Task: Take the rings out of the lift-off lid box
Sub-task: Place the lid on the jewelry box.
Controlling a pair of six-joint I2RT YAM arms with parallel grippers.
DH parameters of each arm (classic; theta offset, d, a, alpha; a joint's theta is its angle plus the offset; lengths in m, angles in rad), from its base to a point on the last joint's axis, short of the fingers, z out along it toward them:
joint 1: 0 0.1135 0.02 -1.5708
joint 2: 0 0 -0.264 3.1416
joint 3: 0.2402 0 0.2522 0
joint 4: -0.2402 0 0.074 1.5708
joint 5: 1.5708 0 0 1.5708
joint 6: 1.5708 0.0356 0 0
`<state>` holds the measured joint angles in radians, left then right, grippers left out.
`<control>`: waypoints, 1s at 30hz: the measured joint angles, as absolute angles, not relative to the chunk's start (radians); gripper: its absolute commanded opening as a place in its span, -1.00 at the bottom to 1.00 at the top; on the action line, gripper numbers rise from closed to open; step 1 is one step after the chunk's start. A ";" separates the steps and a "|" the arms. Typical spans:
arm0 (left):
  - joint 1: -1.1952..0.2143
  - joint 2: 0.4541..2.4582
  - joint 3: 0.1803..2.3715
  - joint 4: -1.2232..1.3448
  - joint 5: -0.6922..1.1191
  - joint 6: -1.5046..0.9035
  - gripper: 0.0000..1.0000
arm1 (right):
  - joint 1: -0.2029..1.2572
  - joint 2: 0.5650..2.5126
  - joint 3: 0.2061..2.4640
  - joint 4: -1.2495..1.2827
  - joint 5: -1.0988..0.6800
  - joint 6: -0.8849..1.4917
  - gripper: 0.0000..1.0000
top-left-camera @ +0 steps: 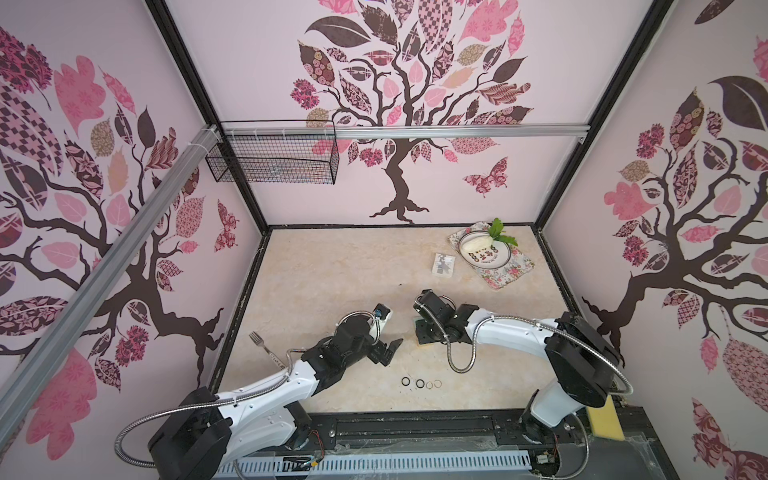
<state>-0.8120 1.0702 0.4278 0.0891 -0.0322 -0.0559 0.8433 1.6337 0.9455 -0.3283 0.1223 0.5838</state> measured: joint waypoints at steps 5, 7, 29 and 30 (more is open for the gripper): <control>-0.812 1.068 0.426 0.093 -0.032 -0.056 0.96 | 0.846 1.634 0.945 -0.329 0.130 0.584 -0.08; -0.812 1.068 0.422 0.094 -0.032 -0.056 0.96 | 0.849 1.634 0.945 -0.331 0.134 0.584 -0.08; -0.812 1.057 0.415 0.103 -0.033 -0.056 0.97 | 0.852 1.634 0.949 -0.355 0.134 0.588 -0.07; -0.812 1.057 0.415 0.103 -0.033 -0.056 0.97 | 0.852 1.634 0.949 -0.355 0.133 0.588 -0.07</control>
